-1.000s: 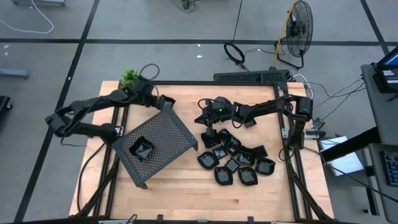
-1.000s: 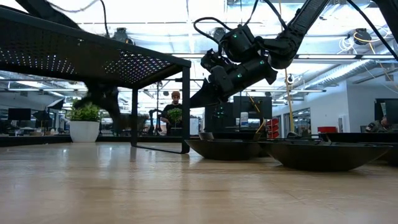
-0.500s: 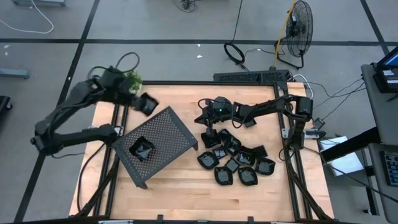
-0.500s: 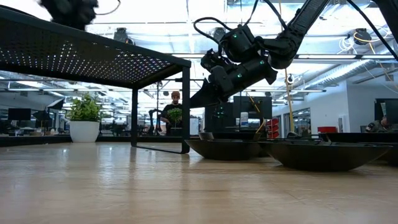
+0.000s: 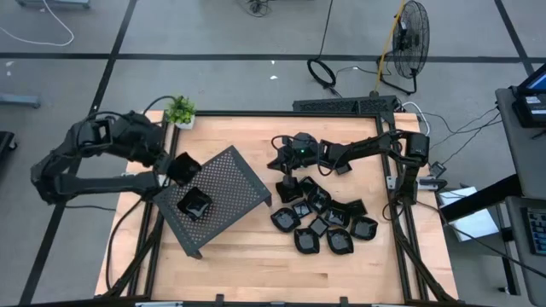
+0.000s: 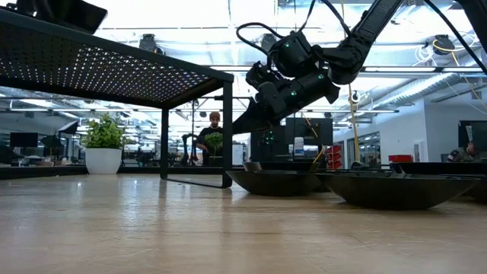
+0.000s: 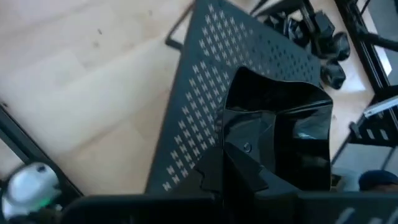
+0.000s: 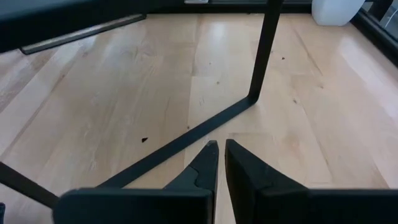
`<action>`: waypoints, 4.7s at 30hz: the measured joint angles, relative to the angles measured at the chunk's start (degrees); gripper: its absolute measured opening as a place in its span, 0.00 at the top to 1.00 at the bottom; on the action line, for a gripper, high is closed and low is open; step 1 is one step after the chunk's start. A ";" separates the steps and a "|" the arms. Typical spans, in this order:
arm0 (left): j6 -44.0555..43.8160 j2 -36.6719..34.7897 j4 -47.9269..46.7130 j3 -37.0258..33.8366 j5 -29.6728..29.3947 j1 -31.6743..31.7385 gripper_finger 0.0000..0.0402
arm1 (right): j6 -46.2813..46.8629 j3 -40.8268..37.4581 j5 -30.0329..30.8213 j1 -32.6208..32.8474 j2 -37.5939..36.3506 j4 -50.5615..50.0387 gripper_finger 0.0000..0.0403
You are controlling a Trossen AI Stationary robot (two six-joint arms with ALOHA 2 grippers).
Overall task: Pick & Place Mini shaped plates
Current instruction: Stack the distorted square plate on top of the distorted square plate on the shelf
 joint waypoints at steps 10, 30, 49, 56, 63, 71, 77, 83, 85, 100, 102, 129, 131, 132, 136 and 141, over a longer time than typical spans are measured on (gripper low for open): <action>-12.73 3.02 0.37 -2.90 -2.15 -13.76 0.99 | 0.00 0.00 0.00 0.00 0.00 -0.58 0.95; -35.34 9.61 2.40 -2.93 -18.04 -42.55 0.99 | 0.02 0.00 -0.01 0.00 0.00 -0.22 0.95; -41.57 14.76 1.08 -2.93 -19.57 -48.43 0.84 | 1.25 -0.02 -0.02 0.01 0.00 0.15 0.95; -32.59 12.73 1.24 -2.93 -30.76 -48.34 0.70 | 1.25 -0.02 0.13 -0.16 -0.40 -0.32 0.95; -21.68 6.86 1.73 -2.93 -54.99 -48.30 0.63 | -3.18 -0.95 6.65 -1.65 -11.06 -13.03 0.95; -19.59 1.91 2.76 -3.79 -67.21 -48.29 0.62 | -7.53 -10.54 20.00 -3.15 -26.32 -16.15 0.79; -15.97 -5.03 12.71 -14.38 -64.40 -48.29 0.62 | -1.12 -17.17 24.38 -8.81 -29.31 -15.06 0.50; -16.87 -11.84 19.82 -25.12 -61.35 -48.29 0.60 | 4.50 -17.84 23.91 -13.14 -25.80 -15.24 0.34; -16.00 -12.84 21.36 -26.72 -62.59 -48.30 0.59 | 5.64 -17.79 23.81 -14.01 -23.97 -14.55 0.34; -14.28 -12.99 22.95 -27.01 -67.77 -48.29 0.59 | 9.65 -17.81 16.41 -15.05 -18.01 -16.90 0.46; -14.30 -12.99 22.95 -27.01 -67.78 -48.29 0.59 | 10.00 -17.81 16.41 -15.05 -17.99 -17.39 0.48; -14.41 -12.97 22.86 -27.01 -67.14 -48.29 0.59 | 12.92 -17.77 15.04 -14.37 -11.35 -12.65 0.58; -14.37 -12.97 22.84 -27.03 -67.12 -48.29 0.59 | 12.92 -17.79 15.05 -14.37 -10.80 -10.88 0.58; -14.31 -12.97 22.82 -27.03 -67.12 -48.29 0.59 | 12.90 -17.79 15.03 -14.37 -10.81 -10.06 0.58; -13.67 -12.97 22.82 -27.03 -67.14 -48.29 0.59 | 12.81 -17.77 15.04 -14.29 -11.96 -9.78 0.61; -13.69 -12.97 22.82 -27.03 -67.14 -48.29 0.59 | 11.98 -17.75 15.04 -14.29 -13.37 -9.99 0.69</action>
